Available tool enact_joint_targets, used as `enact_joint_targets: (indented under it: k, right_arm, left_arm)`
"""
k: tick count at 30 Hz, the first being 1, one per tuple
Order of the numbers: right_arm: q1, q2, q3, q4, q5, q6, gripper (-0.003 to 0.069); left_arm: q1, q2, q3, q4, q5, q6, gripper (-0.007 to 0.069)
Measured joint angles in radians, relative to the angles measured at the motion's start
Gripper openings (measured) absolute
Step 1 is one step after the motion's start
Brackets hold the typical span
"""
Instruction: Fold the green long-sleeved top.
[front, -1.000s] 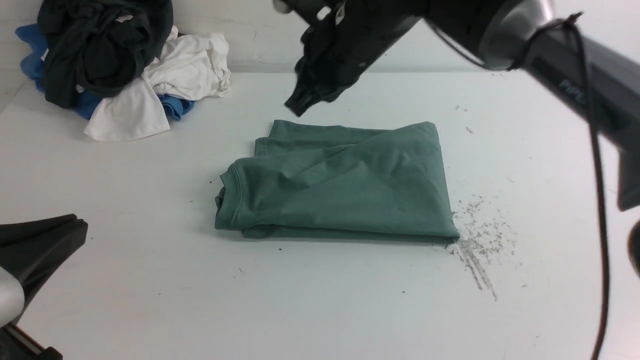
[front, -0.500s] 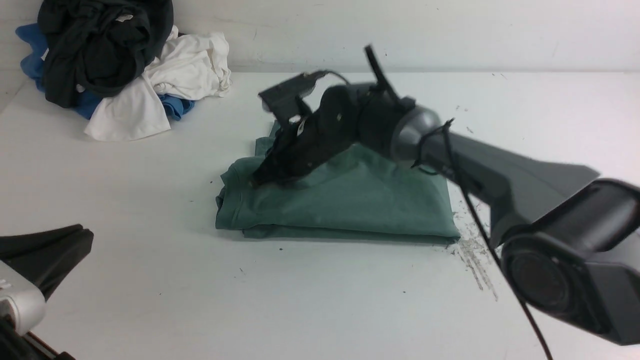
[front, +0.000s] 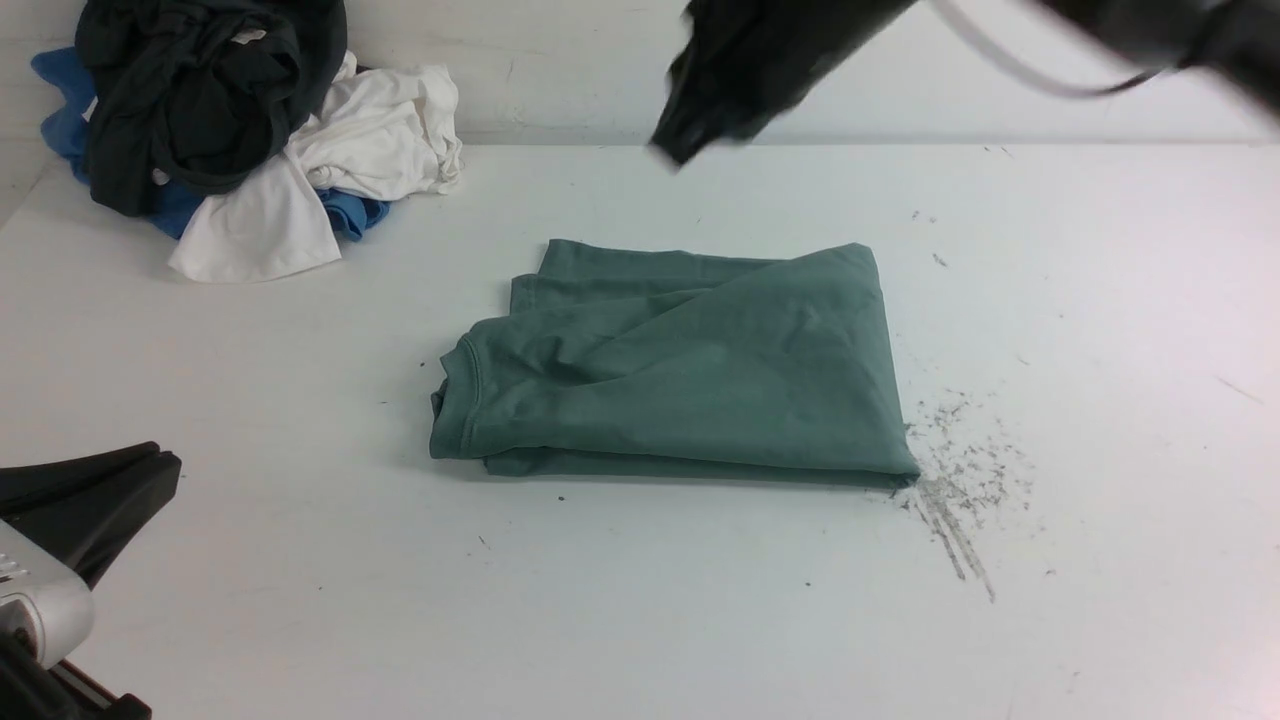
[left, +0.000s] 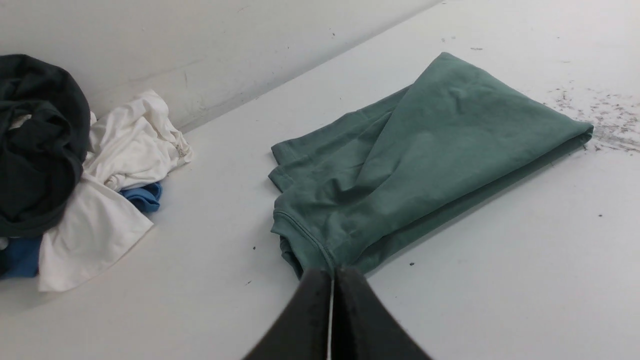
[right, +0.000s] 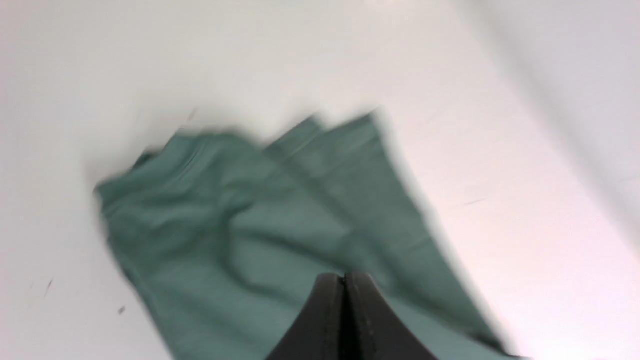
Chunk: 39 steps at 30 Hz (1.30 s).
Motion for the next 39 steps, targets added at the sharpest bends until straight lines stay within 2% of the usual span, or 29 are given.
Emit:
enact_joint_targets:
  k: [2, 3, 8, 11, 12, 13, 18, 22, 28, 35, 39]
  right_arm:
    - [-0.019, -0.056, 0.017, 0.001, -0.004, 0.009, -0.0011]
    - [-0.058, -0.179, 0.058, 0.003, -0.018, 0.033, -0.0011]
    - [-0.115, -0.464, 0.301, 0.002, -0.118, 0.123, -0.0011]
    - [-0.126, -0.697, 0.587, -0.009, -0.254, 0.153, -0.0011]
    - [-0.126, -0.788, 0.746, -0.008, -0.325, 0.158, -0.0011]
    - [-0.126, -0.804, 0.771, -0.008, -0.338, 0.158, -0.0011]
    - [-0.126, -1.196, 1.425, 0.054, -0.778, 0.164, -0.0011]
    - [-0.126, -1.415, 1.71, 0.101, -0.958, 0.159, -0.0011]
    - [-0.126, -1.617, 1.854, 0.105, -0.96, 0.126, -0.0011]
    - [-0.126, -1.859, 1.906, 0.102, -0.775, 0.123, -0.0011]
    - [-0.126, -1.909, 1.906, 0.042, -0.633, 0.123, -0.0011]
  left_arm:
    - [0.0, 0.0, 0.0, 0.0, 0.0, 0.0, -0.0007]
    - [0.0, 0.0, 0.0, -0.002, 0.0, 0.001, -0.0007]
    - [0.0, 0.0, 0.0, -0.002, 0.0, 0.002, -0.0007]
    - [0.0, 0.0, 0.0, -0.003, 0.0, 0.002, -0.0007]
    - [0.0, 0.0, 0.0, -0.003, 0.0, 0.002, -0.0007]
    - [0.0, 0.0, 0.0, -0.003, 0.0, 0.002, -0.0007]
    - [0.0, 0.0, 0.0, -0.003, 0.0, 0.002, -0.0007]
    - [0.0, 0.0, 0.0, -0.003, 0.0, 0.002, -0.0007]
    - [0.0, 0.0, 0.0, -0.003, 0.0, 0.002, -0.0007]
    - [0.0, 0.0, 0.0, -0.003, 0.0, 0.002, -0.0007]
    - [0.0, 0.0, 0.0, -0.004, 0.0, 0.002, -0.0007]
